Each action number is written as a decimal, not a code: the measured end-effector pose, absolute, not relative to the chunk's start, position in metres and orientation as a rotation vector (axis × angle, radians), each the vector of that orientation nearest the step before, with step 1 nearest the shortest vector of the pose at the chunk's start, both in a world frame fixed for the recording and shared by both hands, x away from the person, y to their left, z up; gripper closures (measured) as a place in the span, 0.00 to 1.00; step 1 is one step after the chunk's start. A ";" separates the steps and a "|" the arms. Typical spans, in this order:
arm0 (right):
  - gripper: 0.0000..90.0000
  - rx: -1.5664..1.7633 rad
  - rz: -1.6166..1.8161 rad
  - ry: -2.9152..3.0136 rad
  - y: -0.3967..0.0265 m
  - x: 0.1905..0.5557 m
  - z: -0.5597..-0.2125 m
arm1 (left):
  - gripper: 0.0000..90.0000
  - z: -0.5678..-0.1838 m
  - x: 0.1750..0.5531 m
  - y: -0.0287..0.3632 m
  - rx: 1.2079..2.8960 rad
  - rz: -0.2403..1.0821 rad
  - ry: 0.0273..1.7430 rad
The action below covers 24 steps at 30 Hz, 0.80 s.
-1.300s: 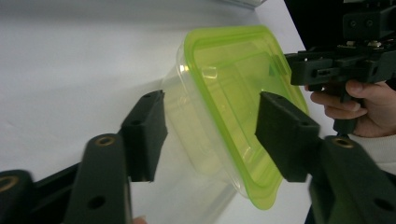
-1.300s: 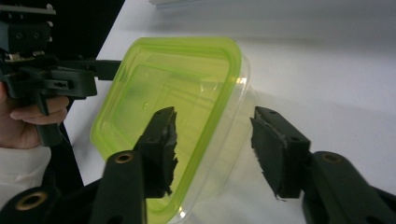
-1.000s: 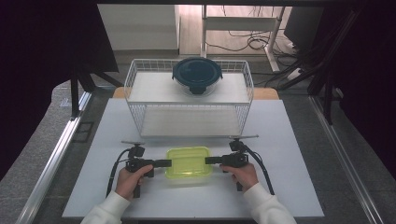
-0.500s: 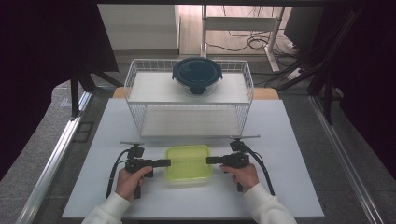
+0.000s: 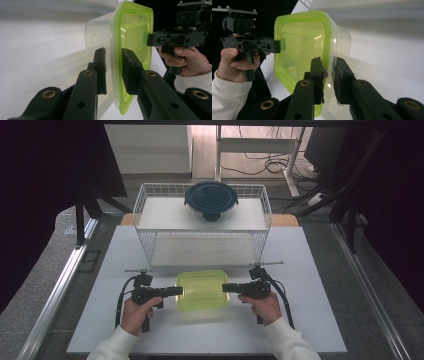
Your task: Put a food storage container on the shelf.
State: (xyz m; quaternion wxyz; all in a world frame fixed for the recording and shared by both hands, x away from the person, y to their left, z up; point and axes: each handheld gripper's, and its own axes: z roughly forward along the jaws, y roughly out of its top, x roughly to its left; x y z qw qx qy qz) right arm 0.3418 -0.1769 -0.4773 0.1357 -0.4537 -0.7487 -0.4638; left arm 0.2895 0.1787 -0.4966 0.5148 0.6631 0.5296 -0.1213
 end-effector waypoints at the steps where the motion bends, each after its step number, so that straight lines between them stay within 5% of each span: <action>1: 0.86 -1.314 -1.343 -2.168 -0.177 0.342 -0.477 | 0.84 -0.493 0.288 0.178 1.593 -0.279 1.264; 24: 0.86 -1.226 -1.478 -2.251 -0.180 0.328 -0.437 | 0.84 -0.461 0.277 0.177 1.575 -0.211 1.178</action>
